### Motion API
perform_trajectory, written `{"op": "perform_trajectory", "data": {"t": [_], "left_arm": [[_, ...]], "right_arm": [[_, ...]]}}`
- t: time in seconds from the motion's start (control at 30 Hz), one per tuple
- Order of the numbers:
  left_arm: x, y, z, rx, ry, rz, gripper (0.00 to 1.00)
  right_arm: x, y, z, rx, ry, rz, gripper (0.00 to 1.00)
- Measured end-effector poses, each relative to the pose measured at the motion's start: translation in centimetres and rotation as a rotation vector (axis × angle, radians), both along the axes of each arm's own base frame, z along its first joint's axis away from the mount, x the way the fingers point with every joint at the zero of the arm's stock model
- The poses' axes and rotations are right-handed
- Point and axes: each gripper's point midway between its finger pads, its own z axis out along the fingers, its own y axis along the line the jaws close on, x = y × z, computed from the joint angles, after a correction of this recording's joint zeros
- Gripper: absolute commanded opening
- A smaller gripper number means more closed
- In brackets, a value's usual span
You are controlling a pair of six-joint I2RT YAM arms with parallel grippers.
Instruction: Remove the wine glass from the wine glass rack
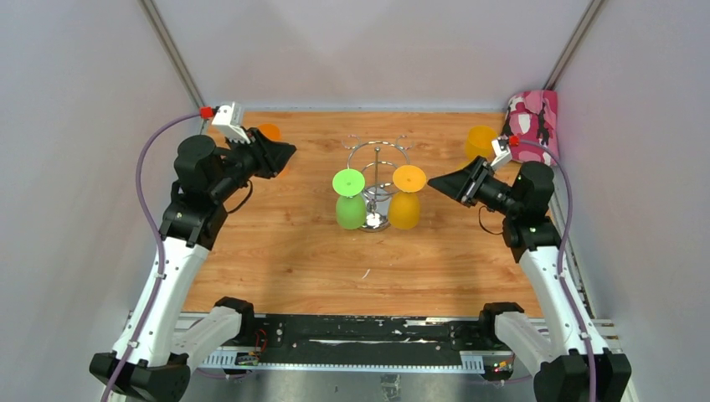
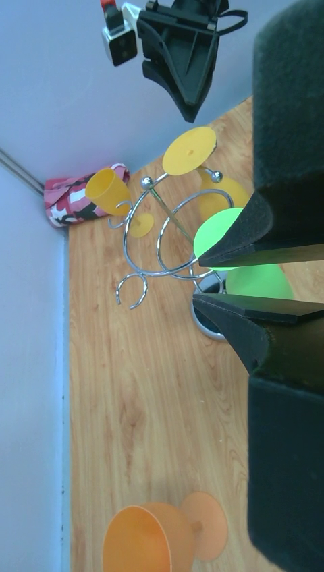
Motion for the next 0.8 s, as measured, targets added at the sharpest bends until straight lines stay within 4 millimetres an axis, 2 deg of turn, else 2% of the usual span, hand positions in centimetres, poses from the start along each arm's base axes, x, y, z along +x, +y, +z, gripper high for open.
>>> {"op": "perform_trajectory", "data": {"t": [0.1,0.33,0.57,0.8], "left_arm": [[0.1,-0.1,-0.2,-0.002,0.007,0.0,0.26],[0.2,0.0,-0.5,-0.001,0.011,0.005,0.26],[0.2,0.1,-0.5,0.0,0.009,0.01,0.26],[0.3,0.2,-0.9,0.003,0.019,0.015,0.26]], "right_arm": [[0.6,0.1,-1.2,0.011,0.053,-0.003,0.38],[1.6,0.0,-1.0,0.02,0.04,-0.019,0.35],[3.0,0.0,-3.0,0.017,0.113,-0.023,0.35],[3.5,0.2,-2.7,0.035,0.106,-0.021,0.35]]}}
